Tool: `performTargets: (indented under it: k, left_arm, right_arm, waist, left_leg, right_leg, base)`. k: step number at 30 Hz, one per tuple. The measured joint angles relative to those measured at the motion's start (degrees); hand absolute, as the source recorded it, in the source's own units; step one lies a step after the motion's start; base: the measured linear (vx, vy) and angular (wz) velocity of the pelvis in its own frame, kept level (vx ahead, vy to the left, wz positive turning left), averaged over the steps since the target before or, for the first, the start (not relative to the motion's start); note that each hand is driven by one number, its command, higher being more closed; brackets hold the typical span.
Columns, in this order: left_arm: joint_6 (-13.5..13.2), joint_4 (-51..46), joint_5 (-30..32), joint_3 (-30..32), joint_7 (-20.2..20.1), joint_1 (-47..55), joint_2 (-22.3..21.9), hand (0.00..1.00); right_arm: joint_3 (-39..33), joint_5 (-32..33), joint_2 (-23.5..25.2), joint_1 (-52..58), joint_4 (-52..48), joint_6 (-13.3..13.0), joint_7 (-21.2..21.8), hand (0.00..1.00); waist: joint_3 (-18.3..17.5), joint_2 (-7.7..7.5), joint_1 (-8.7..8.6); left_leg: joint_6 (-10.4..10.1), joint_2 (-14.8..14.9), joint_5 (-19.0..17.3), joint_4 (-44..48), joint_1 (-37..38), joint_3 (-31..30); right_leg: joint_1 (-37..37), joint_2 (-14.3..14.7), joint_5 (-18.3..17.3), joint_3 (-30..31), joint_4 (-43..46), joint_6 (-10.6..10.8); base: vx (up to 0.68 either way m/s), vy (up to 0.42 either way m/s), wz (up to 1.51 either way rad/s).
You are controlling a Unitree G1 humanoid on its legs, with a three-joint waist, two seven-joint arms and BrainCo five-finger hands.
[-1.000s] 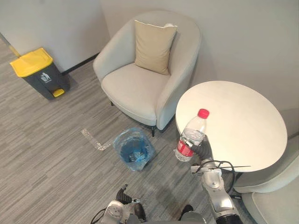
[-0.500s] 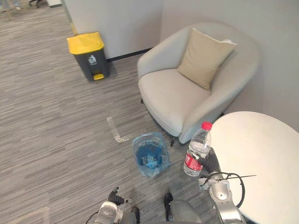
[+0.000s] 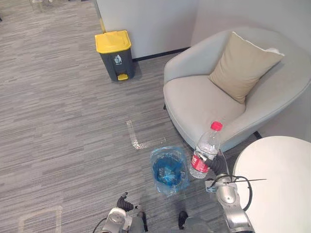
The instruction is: Gather rubbish on tea table into small bin, then transfer packed bag to large trash can.
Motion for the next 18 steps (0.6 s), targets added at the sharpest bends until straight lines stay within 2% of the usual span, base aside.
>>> performTargets:
  k: [2,5,9,10,11,13,15,16,17,18]
  left_arm:
    - [0.0,0.1,-0.4,0.0,0.0,0.0,0.1,0.00]
    - [-0.1,0.2,-1.7,0.2,0.1,0.0,0.2,0.00]
    - [-0.2,0.2,-3.4,2.0,1.2,-0.2,-0.1,0.00]
    - [-0.4,-0.2,-4.4,2.8,1.5,-1.3,0.0,0.00]
    - [-0.4,-0.3,-4.7,3.1,2.0,-1.7,0.0,0.00]
    - [-0.7,-2.0,-9.1,5.3,3.9,-3.9,-0.5,0.00]
    - [-0.9,-2.7,-10.6,6.9,4.9,-6.4,-1.0,0.00]
    - [-0.9,-3.5,-12.0,7.5,5.6,-7.6,-1.1,0.00]
    - [-1.0,-3.7,-12.5,7.7,5.9,-7.8,-1.2,0.00]
    - [-1.2,-4.7,-13.0,8.9,6.4,-9.2,-1.4,0.00]
  right_arm:
    - [1.0,-0.4,0.4,-0.2,1.9,-0.1,0.0,1.00]
    - [2.3,-0.9,0.4,-0.7,4.9,0.1,0.0,1.00]
    - [3.1,-1.0,0.2,-2.3,8.7,0.6,-0.5,1.00]
    - [4.2,-1.0,-0.4,-4.7,9.8,0.6,-1.3,1.00]
    - [4.4,-1.0,-0.5,-5.6,10.1,0.6,-1.4,1.00]
    - [6.0,-1.5,-0.5,-10.9,10.3,0.7,-2.8,1.00]
    - [7.1,-2.8,-0.9,-14.3,10.3,0.9,-3.5,1.00]
    - [8.0,-3.2,-1.0,-16.2,10.1,1.5,-4.0,1.00]
    - [8.1,-3.2,-1.3,-16.9,10.1,1.7,-4.2,1.00]
    - [8.8,-3.4,-1.9,-19.2,9.7,2.1,-4.6,1.00]
  waist:
    - [0.0,-0.08,0.29]
    - [0.0,-0.22,0.74]
    - [0.4,-0.03,0.77]
    - [2.4,-0.08,0.78]
    - [2.9,-0.12,0.80]
    - [6.2,-0.14,1.09]
    - [8.6,-0.01,1.71]
    - [8.9,0.19,2.03]
    - [9.1,0.17,2.07]
    - [10.5,0.14,2.33]
  left_leg:
    - [0.2,-0.4,0.1,-0.6,0.7,1.1]
    - [1.6,-0.7,1.0,-2.3,0.0,2.6]
    - [1.5,-0.1,1.1,-0.6,-3.8,3.6]
    - [1.6,0.5,1.0,1.9,-7.0,3.8]
    - [1.5,0.7,0.9,2.6,-8.1,3.9]
    - [1.6,2.0,0.1,8.5,-17.3,3.9]
    - [1.5,2.7,-0.5,11.8,-22.4,3.9]
    - [1.5,3.1,-0.7,14.1,-26.6,3.6]
    - [1.4,3.2,-0.8,14.7,-27.7,3.5]
    - [1.4,3.4,-0.8,16.3,-30.4,3.1]
  right_leg:
    - [-0.3,-0.3,0.3,1.4,0.0,0.5]
    - [-2.8,-0.4,0.3,3.2,-0.1,0.8]
    - [-6.9,-0.1,0.5,4.0,0.9,1.0]
    - [-10.1,0.3,0.5,4.6,3.3,1.0]
    - [-11.3,0.4,0.5,4.8,4.1,1.0]
    - [-20.3,1.2,0.3,5.2,9.4,0.8]
    - [-25.7,1.4,-0.1,5.1,13.1,0.5]
    - [-29.8,1.5,-0.8,4.7,15.6,0.4]
    - [-30.9,1.5,-0.9,4.6,16.3,0.3]
    - [-33.8,1.4,-1.2,4.3,18.3,0.2]
  base:
    - [-0.07,0.077,-0.39]
    - [-0.09,0.011,-0.33]
    - [-0.11,-0.033,-0.17]
    - [-0.16,-0.047,-0.09]
    - [-0.22,-0.048,-0.11]
    - [-0.24,-0.035,-0.07]
    - [-0.23,-0.024,0.04]
    - [-0.20,-0.029,0.10]
    - [-0.16,-0.034,0.14]
    - [-0.10,-0.027,0.10]
